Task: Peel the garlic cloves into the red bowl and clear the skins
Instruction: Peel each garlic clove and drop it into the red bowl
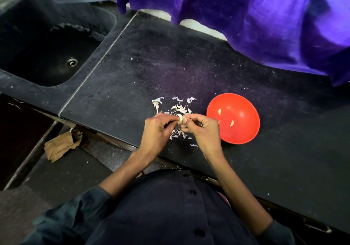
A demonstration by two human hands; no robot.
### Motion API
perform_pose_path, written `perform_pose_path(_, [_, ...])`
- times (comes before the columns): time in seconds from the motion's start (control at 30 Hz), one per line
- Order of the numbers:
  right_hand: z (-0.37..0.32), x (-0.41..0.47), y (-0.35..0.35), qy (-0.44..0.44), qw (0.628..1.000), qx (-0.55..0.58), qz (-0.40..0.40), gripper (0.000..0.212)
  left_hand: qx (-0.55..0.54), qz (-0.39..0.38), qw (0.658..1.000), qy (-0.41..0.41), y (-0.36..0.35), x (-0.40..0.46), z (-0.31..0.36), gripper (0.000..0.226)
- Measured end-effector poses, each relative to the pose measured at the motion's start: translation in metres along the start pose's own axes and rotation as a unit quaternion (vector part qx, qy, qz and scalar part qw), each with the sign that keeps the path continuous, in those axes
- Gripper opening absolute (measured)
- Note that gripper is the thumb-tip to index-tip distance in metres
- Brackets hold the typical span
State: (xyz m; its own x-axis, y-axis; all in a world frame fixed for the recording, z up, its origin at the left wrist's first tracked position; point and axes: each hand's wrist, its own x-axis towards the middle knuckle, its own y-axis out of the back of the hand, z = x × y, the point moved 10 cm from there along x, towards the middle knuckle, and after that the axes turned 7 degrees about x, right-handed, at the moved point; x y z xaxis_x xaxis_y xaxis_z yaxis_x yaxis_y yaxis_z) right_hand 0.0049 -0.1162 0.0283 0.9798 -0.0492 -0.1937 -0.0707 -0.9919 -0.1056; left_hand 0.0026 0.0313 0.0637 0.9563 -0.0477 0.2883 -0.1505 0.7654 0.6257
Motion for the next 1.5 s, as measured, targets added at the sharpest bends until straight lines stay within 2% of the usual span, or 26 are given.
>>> perform_pose_path(0.13, [0.002,0.002,0.002,-0.004,1.0,-0.006,0.008,0.01,-0.14,-0.054,0.983,0.108,-0.011,-0.001,-0.015,0.016])
perform_pose_path(0.2, [0.002,0.002,0.002,-0.006,1.0,-0.009,0.006,0.01,-0.188,-0.067,0.971,0.132,-0.014,-0.002,-0.015,0.018])
perform_pose_path(0.43, [-0.001,0.001,-0.004,0.007,0.999,-0.03,-0.017,0.014,-0.241,-0.049,0.955,0.166,-0.015,-0.003,-0.021,0.016])
perform_pose_path(0.57, [-0.001,0.001,-0.002,0.002,1.0,-0.026,-0.007,0.015,-0.239,-0.067,0.951,0.182,-0.025,-0.008,-0.028,0.002])
perform_pose_path(0.73, [-0.003,0.001,-0.002,0.0,1.0,-0.008,-0.002,0.019,-0.232,-0.087,0.949,0.195,-0.036,-0.01,-0.032,0.009])
perform_pose_path(1.0, [-0.005,0.001,-0.003,-0.002,1.0,-0.002,0.009,0.015,-0.345,-0.101,0.903,0.234,-0.044,-0.012,-0.031,0.014])
perform_pose_path(1.13, [-0.003,0.002,-0.004,-0.005,1.0,-0.01,0.009,0.022,-0.382,-0.117,0.879,0.26,-0.051,-0.015,-0.032,0.019])
perform_pose_path(1.5, [-0.002,0.001,0.001,0.003,1.0,-0.023,0.021,0.02,-0.409,-0.135,0.864,0.26,-0.051,-0.017,-0.025,0.022])
